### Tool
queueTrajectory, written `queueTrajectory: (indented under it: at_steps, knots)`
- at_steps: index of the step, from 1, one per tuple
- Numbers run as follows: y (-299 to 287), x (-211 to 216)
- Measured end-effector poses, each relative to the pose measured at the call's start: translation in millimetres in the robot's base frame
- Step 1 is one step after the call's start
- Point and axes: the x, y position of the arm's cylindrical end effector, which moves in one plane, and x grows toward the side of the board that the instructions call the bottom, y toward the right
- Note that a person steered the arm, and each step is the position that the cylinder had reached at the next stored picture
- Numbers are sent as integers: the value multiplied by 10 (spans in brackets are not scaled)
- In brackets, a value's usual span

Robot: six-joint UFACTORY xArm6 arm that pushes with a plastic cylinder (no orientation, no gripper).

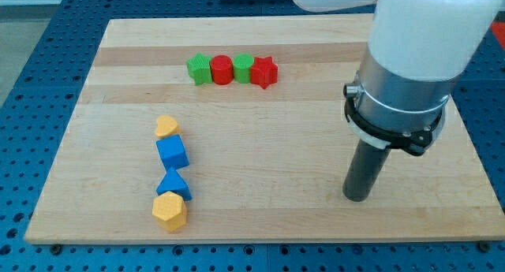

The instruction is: Point your arm to the yellow hexagon

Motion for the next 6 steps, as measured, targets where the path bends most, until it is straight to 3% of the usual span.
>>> queueTrajectory:
  at_steps: [2, 4, 5, 6]
  knots:
    - [-141, 0]
    - [-1110, 0]
    - [-1351, 100]
    - [-1496, 483]
